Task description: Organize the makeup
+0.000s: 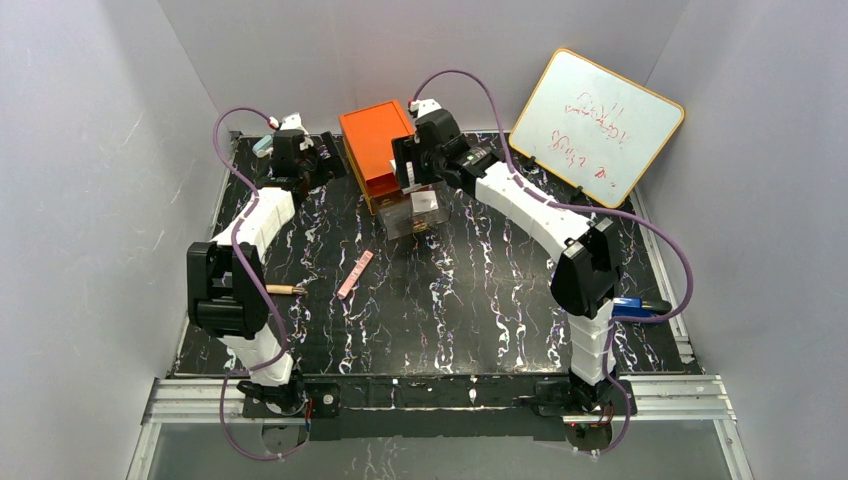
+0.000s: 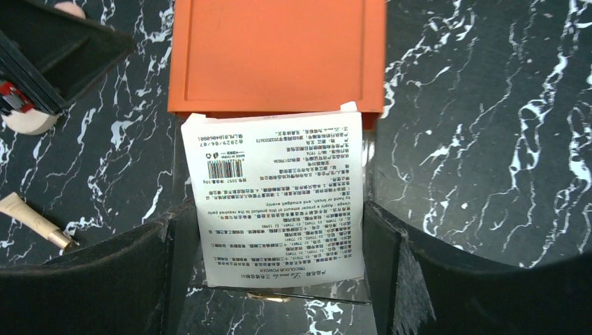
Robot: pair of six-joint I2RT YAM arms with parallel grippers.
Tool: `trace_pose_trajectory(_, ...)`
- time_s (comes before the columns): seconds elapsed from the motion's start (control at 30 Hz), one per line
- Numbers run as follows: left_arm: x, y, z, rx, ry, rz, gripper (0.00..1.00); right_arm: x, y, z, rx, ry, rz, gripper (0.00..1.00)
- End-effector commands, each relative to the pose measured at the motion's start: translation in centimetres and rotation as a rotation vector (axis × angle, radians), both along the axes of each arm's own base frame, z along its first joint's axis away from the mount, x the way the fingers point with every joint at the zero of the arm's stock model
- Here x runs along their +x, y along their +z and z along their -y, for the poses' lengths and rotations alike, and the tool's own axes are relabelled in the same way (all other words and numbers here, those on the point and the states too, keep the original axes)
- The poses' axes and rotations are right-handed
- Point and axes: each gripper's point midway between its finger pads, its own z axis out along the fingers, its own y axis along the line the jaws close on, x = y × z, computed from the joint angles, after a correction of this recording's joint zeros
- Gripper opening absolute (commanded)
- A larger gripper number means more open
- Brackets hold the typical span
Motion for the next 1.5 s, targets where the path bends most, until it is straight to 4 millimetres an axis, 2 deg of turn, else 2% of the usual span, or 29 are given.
trace_pose_trajectory(0.0, -1.2, 1.7, -0.7, 0.015, 0.013, 0.016, 0.98, -0.7, 1.1, -2.2, 0.026, 0.021, 0.027, 0.01)
trace_pose_trajectory(0.23, -1.4, 1.7, -0.8, 0.022, 0.014, 0.012, 0.98, -2.7, -1.6, -4.6, 0.005, 0.053, -0.002, 0.01)
trace_pose_trajectory(0.67, -1.7, 1.5, -1.0, 0.037, 0.018, -0.001, 0.98, -3.2, -4.8, -6.2, -0.052, 0.072, -0.047, 0.01)
trace_pose_trajectory(0.83, -1.7, 1.4, -1.2, 0.042, 0.018, -0.004, 0.99, -3.2, -5.5, -6.3, -0.062, 0.077, -0.059, 0.12)
trace_pose_trajectory(0.97, -1.7, 1.4, -1.2, 0.044, 0.019, -0.003, 0.98, -3.0, -5.2, -6.3, -0.071, 0.072, -0.049, 0.20)
trace_pose_trajectory(1.47, -1.4, 1.6, -1.0, 0.034, 0.015, 0.003, 0.98, -2.2, -2.5, -6.0, -0.076, 0.066, 0.021, 0.20)
